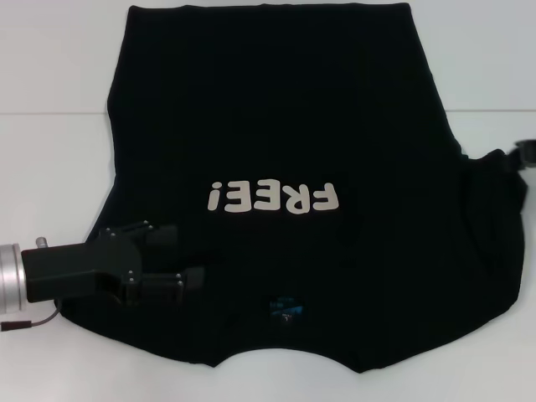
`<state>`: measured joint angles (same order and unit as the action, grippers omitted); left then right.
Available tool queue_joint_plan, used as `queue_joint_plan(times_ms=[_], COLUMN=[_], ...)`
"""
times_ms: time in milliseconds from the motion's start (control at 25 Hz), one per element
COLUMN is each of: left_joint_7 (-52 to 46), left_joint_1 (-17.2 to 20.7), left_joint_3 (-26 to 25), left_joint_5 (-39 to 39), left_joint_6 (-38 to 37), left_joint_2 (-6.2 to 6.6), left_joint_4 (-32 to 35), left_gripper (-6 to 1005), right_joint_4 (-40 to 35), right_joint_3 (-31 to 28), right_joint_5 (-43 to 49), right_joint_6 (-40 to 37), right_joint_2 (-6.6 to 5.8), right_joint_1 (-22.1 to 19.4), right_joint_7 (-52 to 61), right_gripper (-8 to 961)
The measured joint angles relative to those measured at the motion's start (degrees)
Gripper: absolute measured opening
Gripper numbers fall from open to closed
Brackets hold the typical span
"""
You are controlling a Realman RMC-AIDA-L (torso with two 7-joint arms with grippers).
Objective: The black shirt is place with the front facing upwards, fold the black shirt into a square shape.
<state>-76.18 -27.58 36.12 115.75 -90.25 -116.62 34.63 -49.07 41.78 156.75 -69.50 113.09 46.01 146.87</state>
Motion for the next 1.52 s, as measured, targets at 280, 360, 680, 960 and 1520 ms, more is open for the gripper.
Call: queue_joint_plan(times_ms=[280, 360, 680, 960, 1520], left_joint_7=[-0.02, -0.02, -0.31, -8.8, -63.4], left_joint_1=[-0.02, -0.02, 0.05, 0.15, -5.47], left_joint_3=[-0.11, -0.1, -0.56, -4.66, -3.18], left_joint_5=[0.0, 0.0, -0.12, -0.56, 22.85], left_joint_6=[-0.01, -0.01, 0.14, -0.12, -1.17], left_joint_2=[-0.01, -0.01, -0.25, -0.11, 8.96], left_joint_4=[-0.02, -0.14, -0.41, -0.06, 5.99], left_gripper=[914, 913, 911, 909, 904], right_joint_4=[0.3, 0.3, 2.38, 3.8, 13.39], right_joint_3=[7.52, 9.52, 10.44, 6.81, 1.57], right_joint_5=[0.32, 0.32, -1.58, -20.48, -43.58], right_joint_6=[-0.09, 0.25, 0.68, 0.39, -15.01], right_joint_2=[2.3, 3.34, 5.59, 3.72, 3.56], right_joint_1=[4.56, 5.53, 8.12, 0.79, -15.98], right_joint_7=[-0.19, 0.05, 0.36, -9.72, -61.1], right_gripper=[25, 25, 75, 205, 795])
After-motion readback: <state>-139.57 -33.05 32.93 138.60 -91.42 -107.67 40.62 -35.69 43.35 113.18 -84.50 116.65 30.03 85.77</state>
